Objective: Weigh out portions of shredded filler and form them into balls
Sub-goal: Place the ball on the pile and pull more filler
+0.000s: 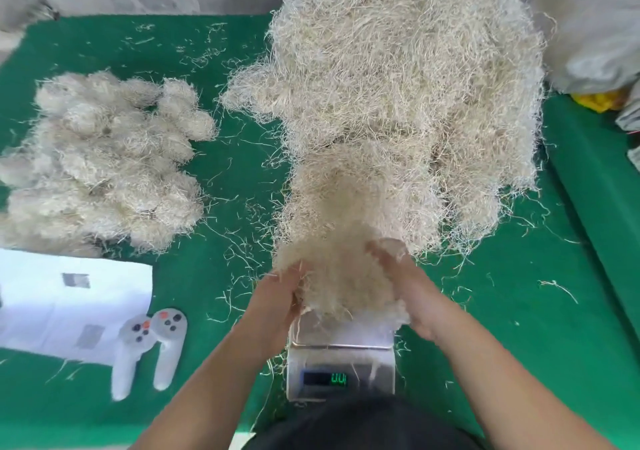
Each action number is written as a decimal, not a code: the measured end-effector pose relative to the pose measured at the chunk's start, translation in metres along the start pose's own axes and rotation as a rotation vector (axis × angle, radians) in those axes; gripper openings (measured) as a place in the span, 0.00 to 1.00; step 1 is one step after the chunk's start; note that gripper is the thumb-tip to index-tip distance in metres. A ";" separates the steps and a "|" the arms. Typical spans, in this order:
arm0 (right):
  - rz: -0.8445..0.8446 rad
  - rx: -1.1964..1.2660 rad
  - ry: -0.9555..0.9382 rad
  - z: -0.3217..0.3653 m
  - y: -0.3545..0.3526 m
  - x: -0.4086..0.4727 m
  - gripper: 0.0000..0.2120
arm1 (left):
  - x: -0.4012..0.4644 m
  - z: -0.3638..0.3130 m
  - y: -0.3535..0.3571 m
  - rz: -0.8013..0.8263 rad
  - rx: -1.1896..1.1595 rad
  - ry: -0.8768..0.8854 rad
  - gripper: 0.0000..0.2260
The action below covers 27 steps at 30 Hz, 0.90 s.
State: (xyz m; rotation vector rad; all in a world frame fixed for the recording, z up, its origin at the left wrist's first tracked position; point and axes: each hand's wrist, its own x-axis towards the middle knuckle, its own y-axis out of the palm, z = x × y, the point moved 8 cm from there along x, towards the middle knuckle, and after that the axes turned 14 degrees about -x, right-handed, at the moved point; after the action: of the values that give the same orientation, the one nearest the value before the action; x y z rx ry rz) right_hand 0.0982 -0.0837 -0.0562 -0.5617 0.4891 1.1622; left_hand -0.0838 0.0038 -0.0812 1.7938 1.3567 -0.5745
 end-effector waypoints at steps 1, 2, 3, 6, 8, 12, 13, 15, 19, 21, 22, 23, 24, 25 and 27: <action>0.051 -0.044 -0.043 0.000 0.016 -0.002 0.34 | 0.002 0.006 0.005 -0.004 -0.023 0.005 0.11; 0.071 -0.054 -0.107 0.000 0.029 -0.002 0.29 | 0.002 0.012 0.013 0.016 -0.042 -0.010 0.10; 0.057 -0.035 -0.171 0.001 0.036 -0.001 0.24 | 0.002 0.019 0.019 0.039 -0.056 -0.031 0.10; -0.129 0.033 -0.264 0.003 0.024 0.001 0.16 | -0.002 0.025 0.041 0.212 -0.034 -0.042 0.17; -0.253 -0.047 -0.283 0.001 0.011 0.002 0.16 | -0.006 0.025 0.047 0.353 0.041 -0.068 0.25; -0.460 -0.207 -0.323 -0.006 -0.025 0.002 0.13 | 0.009 0.009 0.018 0.236 0.144 -0.040 0.16; -0.496 -0.197 -0.305 -0.008 -0.035 0.003 0.13 | 0.016 0.000 0.002 0.123 0.156 0.036 0.11; -0.406 -0.369 -0.284 -0.010 -0.032 0.015 0.14 | 0.019 -0.017 -0.017 -0.053 0.133 0.187 0.05; -0.125 -0.843 -0.365 -0.006 0.022 0.022 0.40 | 0.008 -0.006 0.026 0.201 0.565 0.354 0.29; -0.011 -0.942 -0.348 -0.012 0.031 0.017 0.53 | 0.011 0.001 0.026 0.128 0.937 0.480 0.29; 0.039 -0.990 -0.332 -0.016 0.027 0.014 0.57 | 0.010 -0.006 0.022 0.032 1.031 0.546 0.25; 0.073 -1.006 -0.320 -0.019 0.020 0.011 0.59 | 0.009 -0.012 0.016 -0.028 1.029 0.555 0.21; 0.086 -0.986 -0.316 -0.020 0.010 0.008 0.59 | 0.008 -0.017 0.009 -0.060 0.969 0.525 0.16; 0.074 -0.932 -0.319 -0.017 -0.002 0.004 0.57 | 0.010 -0.020 0.001 -0.082 0.898 0.482 0.13; -0.006 -0.794 -0.321 -0.010 -0.024 -0.003 0.52 | 0.009 -0.027 -0.007 -0.094 0.828 0.455 0.16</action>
State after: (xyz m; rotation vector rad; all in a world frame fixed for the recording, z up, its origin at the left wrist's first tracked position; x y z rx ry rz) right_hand 0.1194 -0.0999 -0.0583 -1.0267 -0.2780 1.3982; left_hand -0.0907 0.0314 -0.0749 2.6550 1.6469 -0.9063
